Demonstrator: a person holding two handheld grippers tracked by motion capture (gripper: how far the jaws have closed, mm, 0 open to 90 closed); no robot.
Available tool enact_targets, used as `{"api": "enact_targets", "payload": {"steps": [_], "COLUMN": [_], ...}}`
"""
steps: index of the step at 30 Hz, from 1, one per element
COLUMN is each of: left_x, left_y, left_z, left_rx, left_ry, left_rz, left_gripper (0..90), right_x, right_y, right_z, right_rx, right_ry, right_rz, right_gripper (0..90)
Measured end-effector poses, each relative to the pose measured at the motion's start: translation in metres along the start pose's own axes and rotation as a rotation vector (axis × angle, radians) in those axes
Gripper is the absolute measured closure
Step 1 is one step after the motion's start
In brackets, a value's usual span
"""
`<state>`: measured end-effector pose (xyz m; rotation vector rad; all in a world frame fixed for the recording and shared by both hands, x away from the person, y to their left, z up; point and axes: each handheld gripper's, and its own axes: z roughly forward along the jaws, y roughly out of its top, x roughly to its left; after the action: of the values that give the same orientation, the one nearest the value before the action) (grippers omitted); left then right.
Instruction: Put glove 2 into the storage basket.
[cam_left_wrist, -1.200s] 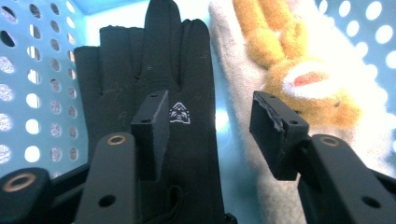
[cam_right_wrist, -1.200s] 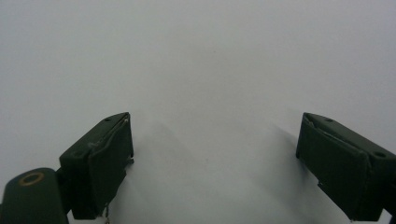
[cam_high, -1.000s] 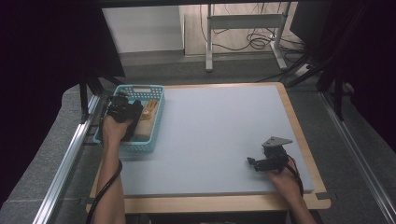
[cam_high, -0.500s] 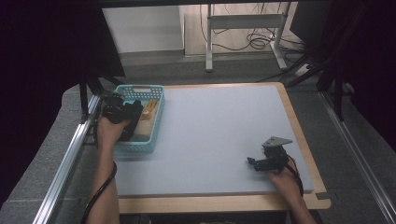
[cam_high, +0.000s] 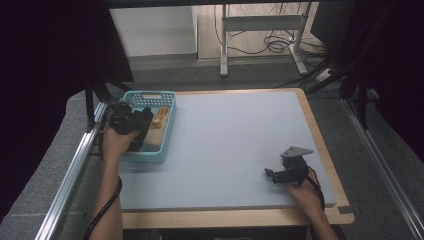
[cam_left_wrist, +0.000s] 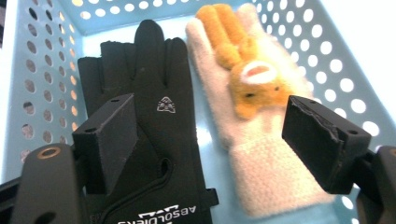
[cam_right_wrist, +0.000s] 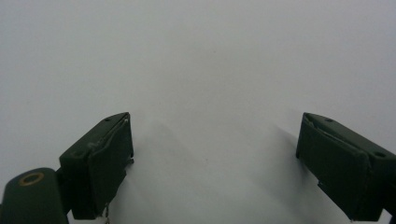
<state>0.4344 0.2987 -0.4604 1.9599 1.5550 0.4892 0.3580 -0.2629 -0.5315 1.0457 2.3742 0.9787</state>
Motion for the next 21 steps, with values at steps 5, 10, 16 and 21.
{"api": "enact_targets", "payload": {"steps": [5,10,16,21], "left_x": [-0.006,-0.012,-0.020,-0.028], "left_y": [-0.001,-0.002,-0.006,-0.008], "left_z": [-0.007,-0.013,-0.016,-0.019], "left_rx": [-0.019,-0.040,-0.053,-0.067], "left_ry": [-0.013,-0.034,-0.057,-0.074], "left_rz": [0.027,0.039,0.065,0.088], "left_gripper": [13.7,9.3,6.1,4.3], "right_x": [0.000,0.000,0.000,0.000], "right_y": [0.000,0.000,0.000,0.000], "right_z": [0.000,0.000,0.000,0.000], "right_rx": [0.000,0.000,0.000,0.000], "right_ry": [0.000,0.000,-0.001,-0.001], "right_rz": [0.000,0.000,0.000,-0.001], "right_gripper": [10.6,10.6,10.6,10.6]}}
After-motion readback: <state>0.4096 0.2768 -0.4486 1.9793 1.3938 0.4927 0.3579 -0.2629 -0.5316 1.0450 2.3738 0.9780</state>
